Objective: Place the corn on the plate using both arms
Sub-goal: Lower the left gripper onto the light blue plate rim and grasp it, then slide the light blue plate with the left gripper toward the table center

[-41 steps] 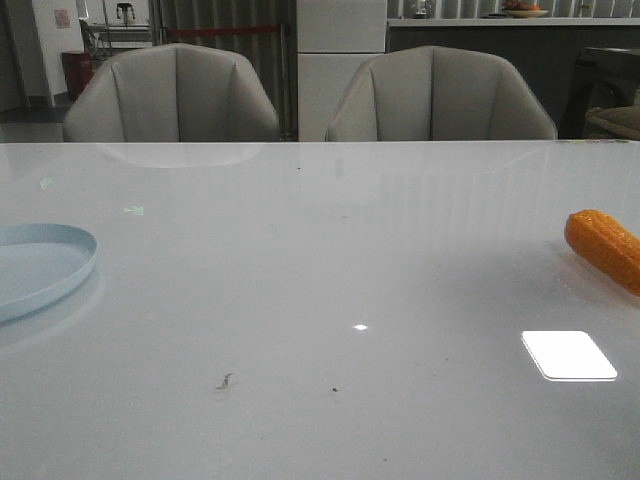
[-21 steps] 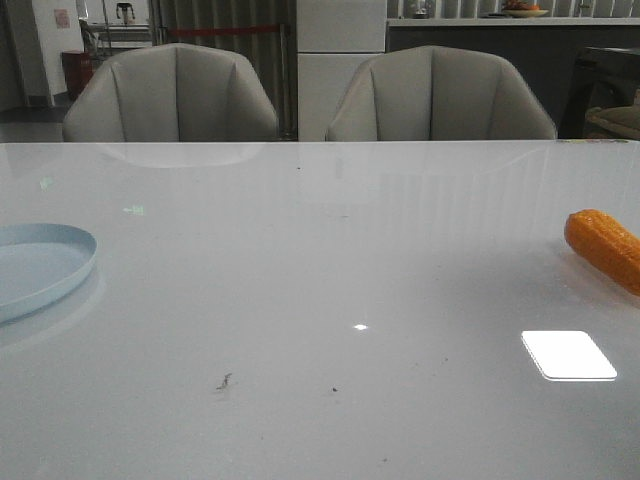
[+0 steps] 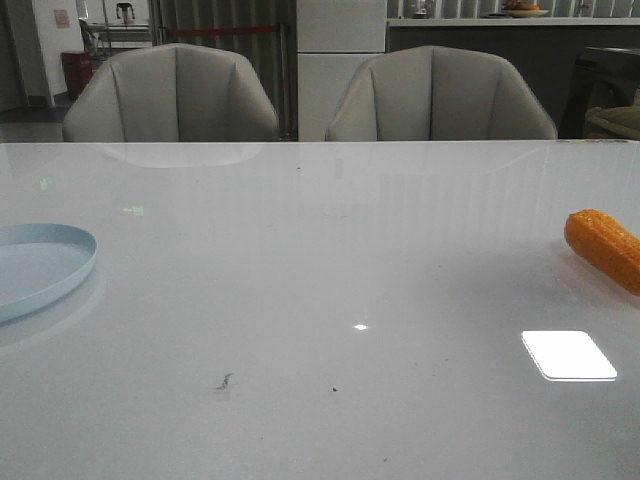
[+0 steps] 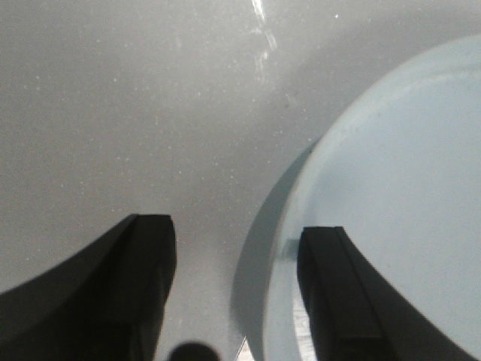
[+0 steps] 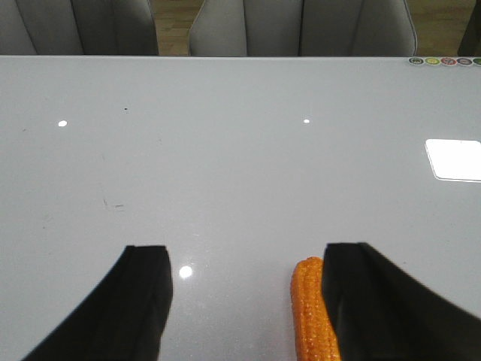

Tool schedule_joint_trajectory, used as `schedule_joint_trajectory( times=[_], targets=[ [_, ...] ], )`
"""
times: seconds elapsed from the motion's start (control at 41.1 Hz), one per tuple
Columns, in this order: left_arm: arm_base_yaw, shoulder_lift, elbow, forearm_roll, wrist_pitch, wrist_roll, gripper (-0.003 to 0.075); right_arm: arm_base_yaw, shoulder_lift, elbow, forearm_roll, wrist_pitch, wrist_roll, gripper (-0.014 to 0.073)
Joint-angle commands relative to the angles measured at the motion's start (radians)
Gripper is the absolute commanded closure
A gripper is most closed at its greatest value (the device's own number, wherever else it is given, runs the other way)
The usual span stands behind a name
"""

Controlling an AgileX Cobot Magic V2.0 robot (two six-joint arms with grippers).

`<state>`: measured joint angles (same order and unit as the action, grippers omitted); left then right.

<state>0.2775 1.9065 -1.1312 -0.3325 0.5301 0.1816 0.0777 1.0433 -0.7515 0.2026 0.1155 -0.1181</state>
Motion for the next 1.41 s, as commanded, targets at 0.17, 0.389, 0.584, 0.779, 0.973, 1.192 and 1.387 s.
schedule_joint_trajectory(
  times=[0.17,0.389,0.584,0.779,0.973,1.192,1.387],
  targets=[
    [-0.004,-0.032,-0.023,-0.021,0.005,-0.009,0.0561,0.000,-0.013,-0.037,-0.002,-0.069,-0.007,0.0060],
    [-0.004,-0.032,-0.023,-0.023,0.025,-0.009,0.0630,0.000,-0.013,-0.037,-0.002,-0.069,-0.007,0.0063],
    [-0.004,-0.032,-0.054,-0.080,0.062,0.008,0.0631,0.000,-0.013,-0.037,-0.002,-0.065,-0.007,0.0063],
    [-0.012,-0.036,-0.172,-0.219,0.178,0.124,0.0631,0.000,-0.013,-0.037,-0.002,-0.051,-0.007,0.0063],
    [-0.078,-0.036,-0.313,-0.271,0.289,0.136,0.0631,0.000,-0.013,-0.037,-0.002,-0.051,-0.007,0.0063],
    [-0.223,-0.036,-0.422,-0.273,0.344,0.136,0.0631,0.000,-0.012,-0.037,-0.002,-0.051,-0.007,0.0063],
    [-0.386,-0.032,-0.432,-0.285,0.291,0.134,0.0631,0.000,-0.012,-0.037,-0.002,-0.051,-0.007,0.0063]
  ],
)
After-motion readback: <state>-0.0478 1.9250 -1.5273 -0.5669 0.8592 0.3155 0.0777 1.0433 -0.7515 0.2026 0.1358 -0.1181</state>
